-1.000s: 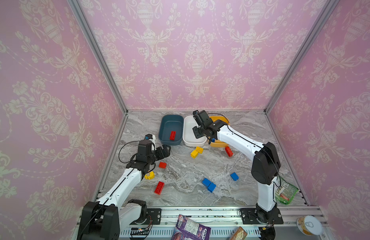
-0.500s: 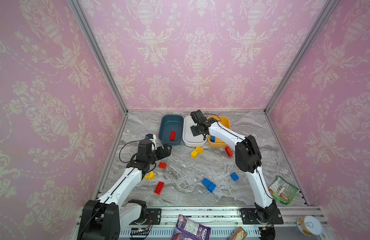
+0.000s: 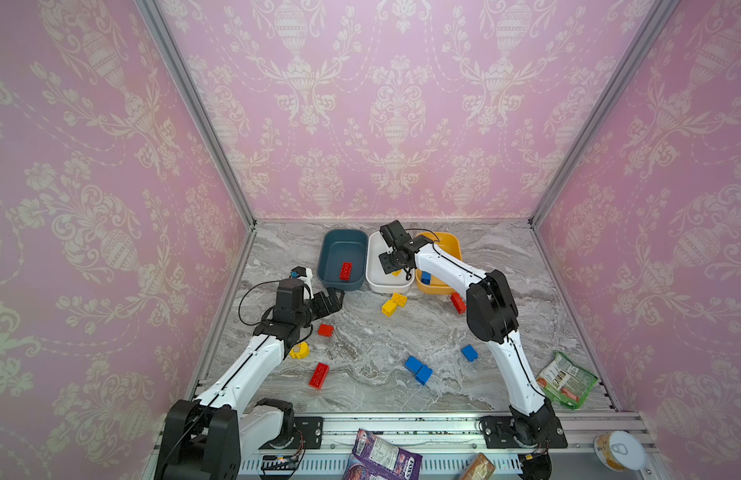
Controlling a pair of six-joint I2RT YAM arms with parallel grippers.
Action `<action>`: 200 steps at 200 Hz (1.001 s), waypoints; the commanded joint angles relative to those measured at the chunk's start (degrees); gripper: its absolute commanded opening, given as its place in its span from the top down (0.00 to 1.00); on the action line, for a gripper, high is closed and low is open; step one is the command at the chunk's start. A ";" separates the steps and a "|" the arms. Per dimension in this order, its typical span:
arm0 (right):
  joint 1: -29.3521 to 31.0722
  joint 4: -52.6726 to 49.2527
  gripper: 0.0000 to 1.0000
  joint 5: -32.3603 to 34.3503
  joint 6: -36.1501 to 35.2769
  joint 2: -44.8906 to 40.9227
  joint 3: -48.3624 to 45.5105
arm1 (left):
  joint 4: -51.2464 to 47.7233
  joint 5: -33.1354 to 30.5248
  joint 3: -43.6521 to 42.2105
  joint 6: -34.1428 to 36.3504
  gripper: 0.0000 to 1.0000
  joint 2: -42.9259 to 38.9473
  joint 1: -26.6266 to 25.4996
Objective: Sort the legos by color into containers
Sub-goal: 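Move the right gripper to the long red brick beside the yellow bin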
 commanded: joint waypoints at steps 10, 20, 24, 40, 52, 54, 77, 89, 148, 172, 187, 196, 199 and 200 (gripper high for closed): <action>-0.34 0.28 0.39 -1.18 -0.57 -6.10 -3.84 | 0.45 0.19 -0.48 -1.31 0.01 -0.71 0.24; -0.34 0.57 0.39 -1.77 -0.62 -7.07 -4.94 | 0.53 0.19 -0.57 -1.23 0.01 -0.53 0.22; -0.34 0.66 0.39 -2.02 -0.58 -7.55 -5.33 | 0.62 0.19 -0.57 -1.22 0.01 -0.51 0.28; -0.38 1.06 0.38 -2.93 -0.38 -9.29 -7.38 | 1.05 0.19 -0.77 -1.27 0.01 -0.60 0.28; -0.34 1.46 0.36 -3.70 0.05 -10.87 -9.15 | 1.12 0.27 -0.89 -1.38 0.01 -0.94 0.23; -0.39 1.58 0.36 -3.83 0.14 -11.21 -9.51 | 1.08 0.28 -0.95 -1.42 0.01 -0.99 0.21; -0.38 3.68 0.32 -5.32 1.20 -15.48 -14.76 | 1.11 0.91 -1.11 -1.32 0.01 -1.29 0.29; -0.38 4.85 0.30 -5.71 1.63 -18.10 -18.00 | 0.90 1.29 -1.15 -1.32 0.01 -1.30 0.22; -0.38 7.75 0.21 -7.03 2.27 -31.40 -33.01 | 2.37 2.08 -2.31 -1.77 0.01 -1.30 0.25; -0.48 8.77 0.17 -7.16 2.84 -36.05 -38.30 | 3.08 2.79 -2.75 -1.60 0.01 -1.30 0.26; -0.71 8.98 0.16 -6.85 3.13 -38.52 -40.84 | 3.18 3.39 -2.69 -1.24 0.01 -1.12 0.24; -0.94 9.06 0.15 -6.20 3.45 -39.95 -42.32 | 3.26 3.74 -2.54 -1.02 0.01 -0.92 0.23; -0.99 9.11 0.15 -6.04 3.56 -40.45 -42.93 | 3.38 3.86 -2.44 -0.95 0.01 -0.80 0.26; -1.04 9.11 0.15 -5.97 3.58 -40.60 -43.01 | 3.41 3.91 -2.43 -0.97 0.01 -0.74 0.24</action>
